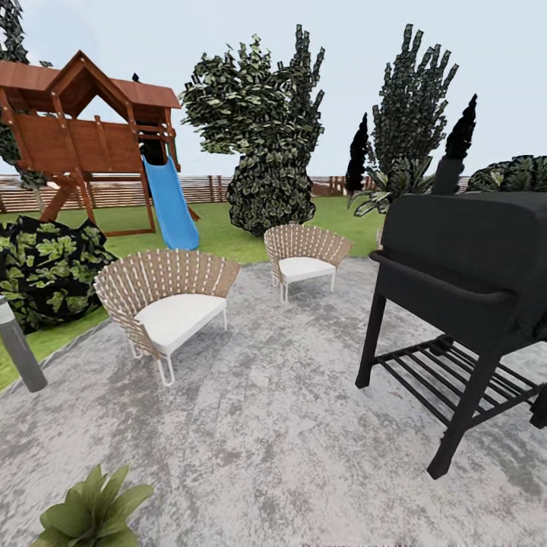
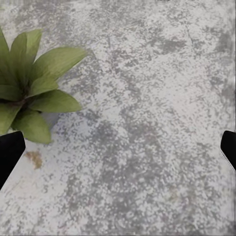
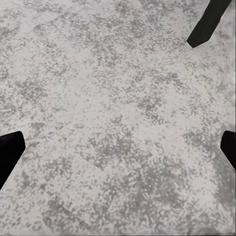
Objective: Pick up the pesticide atomizer in the garden and spray insectifuge to fully cover both potted plants in the garden.
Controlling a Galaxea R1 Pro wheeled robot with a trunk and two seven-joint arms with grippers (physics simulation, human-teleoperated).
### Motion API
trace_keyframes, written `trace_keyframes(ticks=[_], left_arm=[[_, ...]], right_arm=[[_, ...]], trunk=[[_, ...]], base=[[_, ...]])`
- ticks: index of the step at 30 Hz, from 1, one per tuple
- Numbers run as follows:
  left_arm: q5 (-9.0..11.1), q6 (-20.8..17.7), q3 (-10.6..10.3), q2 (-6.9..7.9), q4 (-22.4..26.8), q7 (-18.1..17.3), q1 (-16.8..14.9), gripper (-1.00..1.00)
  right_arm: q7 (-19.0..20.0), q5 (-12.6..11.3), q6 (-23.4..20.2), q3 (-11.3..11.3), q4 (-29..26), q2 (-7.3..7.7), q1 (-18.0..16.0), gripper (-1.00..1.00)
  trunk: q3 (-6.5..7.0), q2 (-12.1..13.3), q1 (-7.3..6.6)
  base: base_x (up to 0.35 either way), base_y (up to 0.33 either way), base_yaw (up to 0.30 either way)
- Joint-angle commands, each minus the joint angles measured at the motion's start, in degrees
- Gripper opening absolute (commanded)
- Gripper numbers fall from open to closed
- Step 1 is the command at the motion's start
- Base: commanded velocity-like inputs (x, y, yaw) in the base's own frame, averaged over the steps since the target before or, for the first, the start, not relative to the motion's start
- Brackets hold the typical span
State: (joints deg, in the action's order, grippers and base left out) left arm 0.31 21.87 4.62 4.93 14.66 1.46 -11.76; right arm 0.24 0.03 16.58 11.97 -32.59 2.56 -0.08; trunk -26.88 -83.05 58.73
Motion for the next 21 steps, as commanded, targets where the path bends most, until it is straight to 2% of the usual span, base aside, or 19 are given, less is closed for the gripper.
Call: trace_keyframes(ticks=[1, 21], left_arm=[[0.0, 0.2, 0.1, -0.01, -0.1, 0.0, 0.0, 1.00], [-0.4, 0.2, 0.1, -0.01, -0.1, 0.0, 0.0, 1.00]], right_arm=[[0.0, 0.0, 0.1, 0.1, -0.1, -0.01, 0.0, 1.00], [0.1, 0.0, 0.0, 0.1, -0.2, -0.01, 0.0, 1.00]], trunk=[[-0.05, 0.0, 0.00], [-0.44, 0.0, 0.00]], base=[[0.000, 0.000, -0.300], [0.000, 0.000, -0.260]])
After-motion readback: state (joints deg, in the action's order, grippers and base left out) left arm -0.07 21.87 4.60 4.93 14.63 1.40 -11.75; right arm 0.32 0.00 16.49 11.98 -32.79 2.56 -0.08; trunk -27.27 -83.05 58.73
